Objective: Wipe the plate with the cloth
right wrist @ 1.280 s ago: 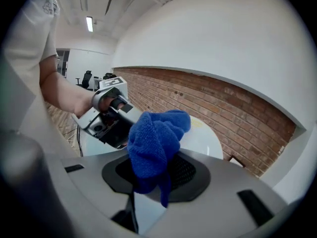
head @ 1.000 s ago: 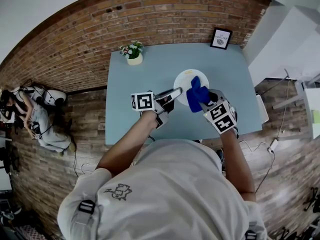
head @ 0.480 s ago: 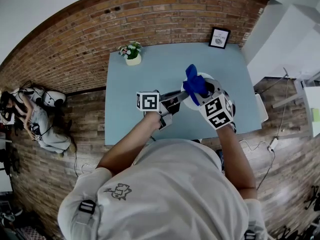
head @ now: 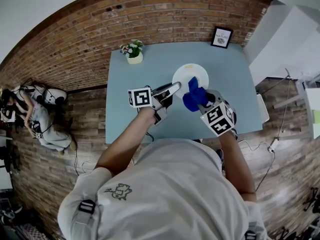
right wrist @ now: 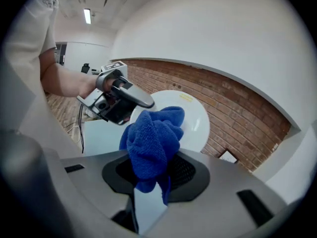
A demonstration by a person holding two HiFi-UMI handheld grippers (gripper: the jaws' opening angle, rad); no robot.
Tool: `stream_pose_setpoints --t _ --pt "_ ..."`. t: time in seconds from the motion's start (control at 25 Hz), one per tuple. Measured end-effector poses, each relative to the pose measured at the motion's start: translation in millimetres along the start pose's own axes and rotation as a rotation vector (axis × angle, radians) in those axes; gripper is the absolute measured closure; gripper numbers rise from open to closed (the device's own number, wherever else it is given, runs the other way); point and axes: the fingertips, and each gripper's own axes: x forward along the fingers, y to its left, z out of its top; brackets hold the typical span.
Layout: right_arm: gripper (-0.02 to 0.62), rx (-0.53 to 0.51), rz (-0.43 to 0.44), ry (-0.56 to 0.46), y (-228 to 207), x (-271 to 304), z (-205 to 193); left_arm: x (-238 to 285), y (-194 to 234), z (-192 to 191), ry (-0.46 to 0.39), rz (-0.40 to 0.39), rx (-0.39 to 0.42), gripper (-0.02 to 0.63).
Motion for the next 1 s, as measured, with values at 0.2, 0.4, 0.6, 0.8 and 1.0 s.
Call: stream_pose_setpoints --t 0.2,0.4,0.6,0.8,1.0 --pt "0.468 0.045 -0.104 0.018 -47.2 -11.8 -6.2 -0.2 5.5 -12.3 0.048 0.021 0.023 0.56" --pt "0.468 -0.003 -0.179 -0.002 -69.2 -19.4 16.5 13.8 -4.6 -40.7 0.143 -0.011 0.044 0.562" --pt "0.468 -0.076 -0.127 -0.055 -38.4 -8.4 48.2 21.7 -11.3 -31.4 0.144 -0.013 0.134 0.563" --pt "0.468 -0.104 -0.021 -0.061 -3.5 -3.6 51.0 12.8 -15.7 -1.3 0.066 -0.01 0.188 0.568" --pt "0.472 -0.073 0.014 -0.03 2.8 -7.9 28.8 4.7 -18.7 11.4 0.05 -0.002 0.239 0.571"
